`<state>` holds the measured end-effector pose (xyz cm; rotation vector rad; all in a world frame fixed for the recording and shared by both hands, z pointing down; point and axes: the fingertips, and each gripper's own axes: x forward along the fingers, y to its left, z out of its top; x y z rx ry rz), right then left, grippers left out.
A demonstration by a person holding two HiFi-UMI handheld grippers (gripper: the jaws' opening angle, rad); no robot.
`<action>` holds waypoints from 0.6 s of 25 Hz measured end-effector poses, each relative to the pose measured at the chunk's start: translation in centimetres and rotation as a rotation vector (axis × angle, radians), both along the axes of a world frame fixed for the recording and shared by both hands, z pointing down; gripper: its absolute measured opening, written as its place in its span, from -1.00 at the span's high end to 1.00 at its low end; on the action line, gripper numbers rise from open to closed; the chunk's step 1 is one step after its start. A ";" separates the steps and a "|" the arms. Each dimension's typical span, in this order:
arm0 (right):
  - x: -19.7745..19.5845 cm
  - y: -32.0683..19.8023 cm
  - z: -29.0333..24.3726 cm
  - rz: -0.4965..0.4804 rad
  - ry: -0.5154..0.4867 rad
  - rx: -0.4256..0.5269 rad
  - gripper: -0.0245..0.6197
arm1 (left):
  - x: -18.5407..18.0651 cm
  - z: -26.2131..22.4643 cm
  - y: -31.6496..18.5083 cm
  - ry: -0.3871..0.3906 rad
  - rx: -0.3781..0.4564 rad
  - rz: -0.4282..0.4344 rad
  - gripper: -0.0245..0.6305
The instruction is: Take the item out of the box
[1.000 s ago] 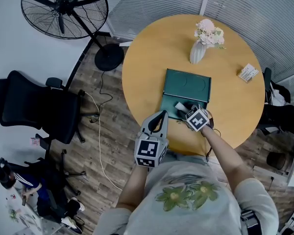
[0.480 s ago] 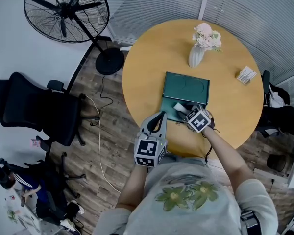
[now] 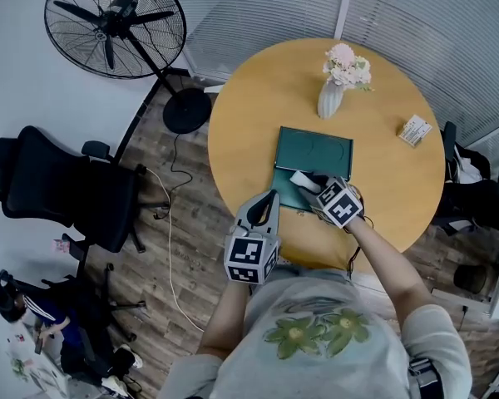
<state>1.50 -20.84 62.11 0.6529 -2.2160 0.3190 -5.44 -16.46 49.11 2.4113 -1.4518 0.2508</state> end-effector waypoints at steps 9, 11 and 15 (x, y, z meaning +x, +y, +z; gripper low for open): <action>-0.6 0.3 -5.1 0.009 -0.101 0.073 0.48 | 0.1 -1.1 -0.2 -0.003 0.023 -0.007 0.92; -1.0 0.4 -6.6 0.016 -0.138 0.096 0.48 | 0.1 -1.2 -0.2 -0.006 0.026 -0.005 0.92; -1.4 0.8 -9.0 0.037 -0.195 0.130 0.48 | 0.3 -1.4 -0.3 -0.012 0.034 0.004 0.92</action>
